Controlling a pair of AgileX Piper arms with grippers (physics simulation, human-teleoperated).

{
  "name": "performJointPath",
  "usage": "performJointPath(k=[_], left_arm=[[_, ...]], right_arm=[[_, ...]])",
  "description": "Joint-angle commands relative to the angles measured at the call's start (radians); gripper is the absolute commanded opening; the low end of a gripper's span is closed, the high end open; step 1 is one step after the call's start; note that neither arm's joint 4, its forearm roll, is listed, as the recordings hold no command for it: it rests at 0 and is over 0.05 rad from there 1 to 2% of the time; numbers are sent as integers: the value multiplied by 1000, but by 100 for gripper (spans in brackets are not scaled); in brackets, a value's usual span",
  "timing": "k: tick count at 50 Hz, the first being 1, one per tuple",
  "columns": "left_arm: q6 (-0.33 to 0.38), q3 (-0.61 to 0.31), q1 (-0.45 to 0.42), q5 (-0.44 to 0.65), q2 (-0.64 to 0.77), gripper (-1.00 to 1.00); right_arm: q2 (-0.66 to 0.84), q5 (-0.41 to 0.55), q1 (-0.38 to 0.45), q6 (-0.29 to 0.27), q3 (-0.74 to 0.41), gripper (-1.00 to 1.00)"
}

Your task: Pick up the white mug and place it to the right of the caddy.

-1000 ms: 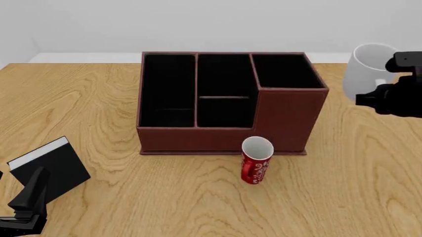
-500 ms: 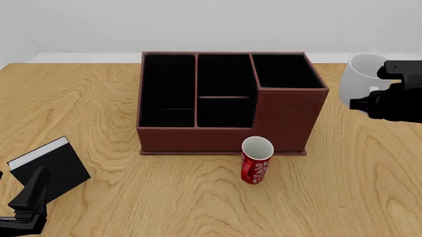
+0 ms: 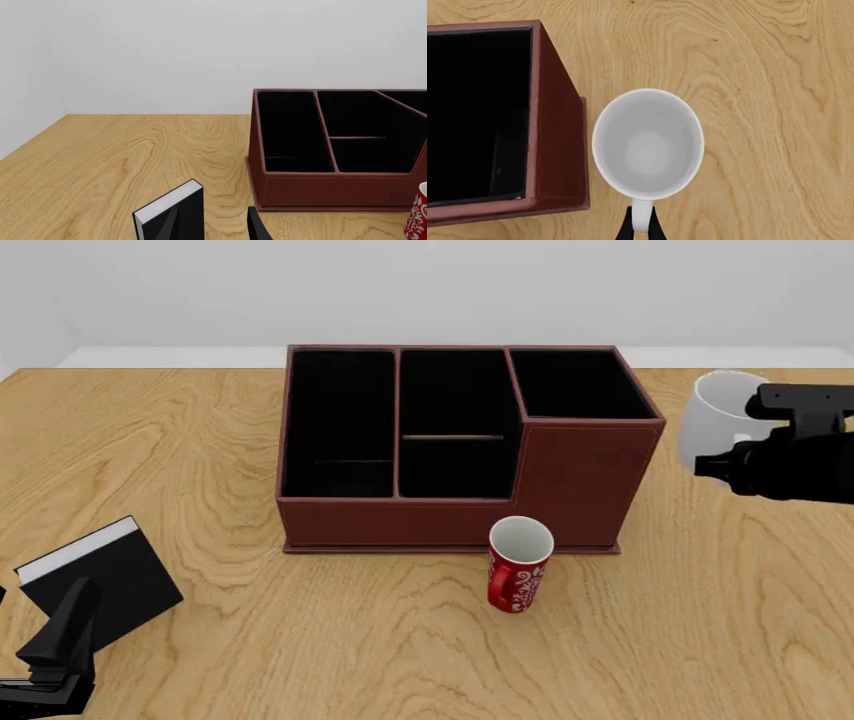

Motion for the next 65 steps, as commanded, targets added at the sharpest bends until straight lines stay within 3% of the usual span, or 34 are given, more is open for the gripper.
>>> performJointPath(k=[1,65], left_arm=[[0,0,0,0,0,100],[0,0,0,0,0,100]], right_arm=[[18,-16,-4,10,5,-100],[137,-122,45,29,77,-100]])
